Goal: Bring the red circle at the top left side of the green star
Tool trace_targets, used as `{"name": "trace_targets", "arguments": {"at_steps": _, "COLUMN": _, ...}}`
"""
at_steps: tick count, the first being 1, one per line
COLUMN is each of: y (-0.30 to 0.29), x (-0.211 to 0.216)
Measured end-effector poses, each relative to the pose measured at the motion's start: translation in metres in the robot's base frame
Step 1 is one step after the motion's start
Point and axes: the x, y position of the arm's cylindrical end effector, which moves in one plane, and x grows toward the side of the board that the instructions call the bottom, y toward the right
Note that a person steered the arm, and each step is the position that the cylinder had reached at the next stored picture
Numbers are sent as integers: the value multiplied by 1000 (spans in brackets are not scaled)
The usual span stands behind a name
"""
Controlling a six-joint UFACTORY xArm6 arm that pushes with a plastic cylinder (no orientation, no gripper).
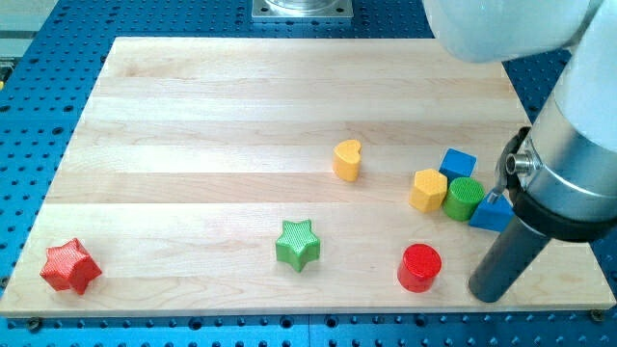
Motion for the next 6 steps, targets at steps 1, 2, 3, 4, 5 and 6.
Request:
{"name": "trace_targets", "arguments": {"at_steps": 1, "y": -20, "x": 0}}
{"name": "trace_targets", "arguments": {"at_steps": 2, "y": -55, "x": -6}}
{"name": "trace_targets", "arguments": {"at_steps": 3, "y": -95, "x": -17}}
{"name": "trace_targets", "arguments": {"at_steps": 4, "y": -118, "x": -43}}
{"name": "trace_targets", "arguments": {"at_steps": 5, "y": -122, "x": -71}}
{"name": "trace_targets", "arguments": {"at_steps": 6, "y": -146, "x": -89}}
